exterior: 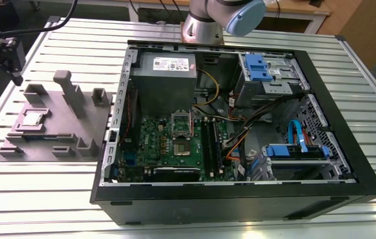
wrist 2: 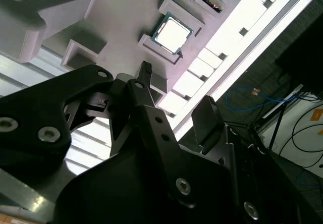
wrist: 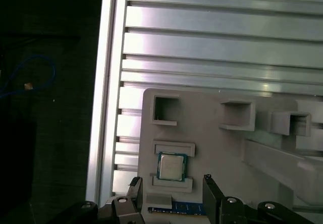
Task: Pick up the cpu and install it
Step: 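Pick up the cpu and move it towards the insertion slot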
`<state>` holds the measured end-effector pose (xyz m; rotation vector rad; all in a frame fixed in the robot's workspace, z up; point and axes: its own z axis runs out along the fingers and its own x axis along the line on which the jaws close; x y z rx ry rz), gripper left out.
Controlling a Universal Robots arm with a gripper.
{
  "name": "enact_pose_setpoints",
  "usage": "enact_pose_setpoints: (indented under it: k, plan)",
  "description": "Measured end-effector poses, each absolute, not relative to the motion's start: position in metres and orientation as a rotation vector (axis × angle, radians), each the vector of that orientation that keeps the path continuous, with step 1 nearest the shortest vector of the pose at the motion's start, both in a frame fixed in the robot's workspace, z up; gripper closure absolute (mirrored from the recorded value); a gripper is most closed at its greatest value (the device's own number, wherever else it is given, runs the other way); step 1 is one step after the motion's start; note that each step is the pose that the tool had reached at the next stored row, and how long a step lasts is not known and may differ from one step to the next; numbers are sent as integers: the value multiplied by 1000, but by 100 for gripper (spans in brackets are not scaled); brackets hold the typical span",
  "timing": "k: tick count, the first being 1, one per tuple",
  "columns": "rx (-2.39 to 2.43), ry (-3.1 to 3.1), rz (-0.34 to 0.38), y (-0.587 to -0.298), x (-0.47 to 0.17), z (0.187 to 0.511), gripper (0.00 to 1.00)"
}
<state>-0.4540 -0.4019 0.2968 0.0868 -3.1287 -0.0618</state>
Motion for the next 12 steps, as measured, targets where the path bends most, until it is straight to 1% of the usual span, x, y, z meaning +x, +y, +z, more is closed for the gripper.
enact_pose_setpoints:
  k: [12]
  plan:
    - [87, -3129, -63, -402, -454, 292, 41]
